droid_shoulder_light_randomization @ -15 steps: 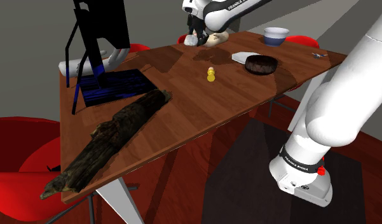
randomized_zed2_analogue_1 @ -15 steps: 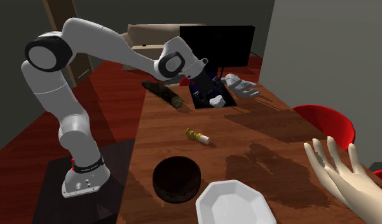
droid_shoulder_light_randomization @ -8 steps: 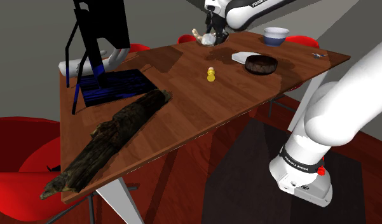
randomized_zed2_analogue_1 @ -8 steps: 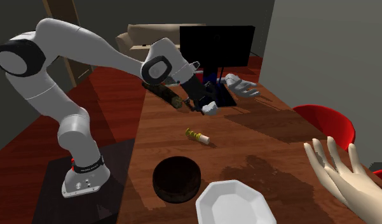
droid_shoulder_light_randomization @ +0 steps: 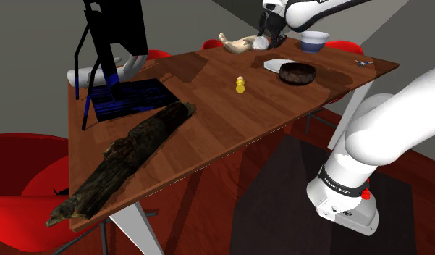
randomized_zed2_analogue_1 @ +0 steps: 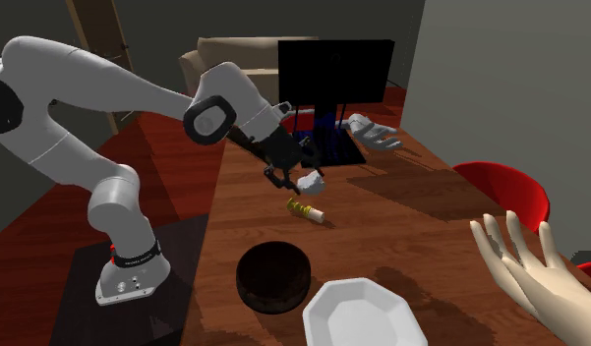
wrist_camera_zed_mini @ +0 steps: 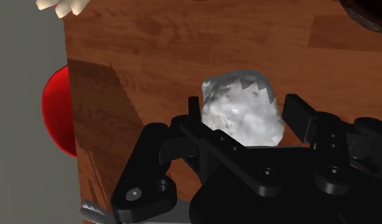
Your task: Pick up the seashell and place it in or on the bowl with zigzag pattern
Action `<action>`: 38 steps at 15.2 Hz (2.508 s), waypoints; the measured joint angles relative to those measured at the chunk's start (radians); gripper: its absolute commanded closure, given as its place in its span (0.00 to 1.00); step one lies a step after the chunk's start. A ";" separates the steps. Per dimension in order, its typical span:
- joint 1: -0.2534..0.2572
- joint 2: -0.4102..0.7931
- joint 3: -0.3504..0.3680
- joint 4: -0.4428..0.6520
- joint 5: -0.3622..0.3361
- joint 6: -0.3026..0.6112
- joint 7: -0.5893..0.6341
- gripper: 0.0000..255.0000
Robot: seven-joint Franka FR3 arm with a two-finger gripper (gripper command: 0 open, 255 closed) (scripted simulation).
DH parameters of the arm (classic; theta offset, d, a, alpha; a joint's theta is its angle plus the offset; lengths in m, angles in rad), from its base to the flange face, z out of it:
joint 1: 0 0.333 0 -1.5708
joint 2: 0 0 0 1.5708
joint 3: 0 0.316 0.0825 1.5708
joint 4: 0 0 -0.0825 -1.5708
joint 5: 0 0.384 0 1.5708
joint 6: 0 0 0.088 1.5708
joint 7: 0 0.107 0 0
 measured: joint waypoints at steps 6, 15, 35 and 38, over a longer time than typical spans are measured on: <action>-0.045 -0.136 -0.104 -0.068 -0.016 -0.031 -0.144 1.00; -0.093 -0.275 -0.274 -0.060 -0.029 -0.114 -0.374 1.00; -0.108 -0.188 -0.399 -0.214 -0.101 0.131 -0.382 1.00; -0.108 -0.188 -0.399 -0.214 -0.101 0.131 -0.382 0.00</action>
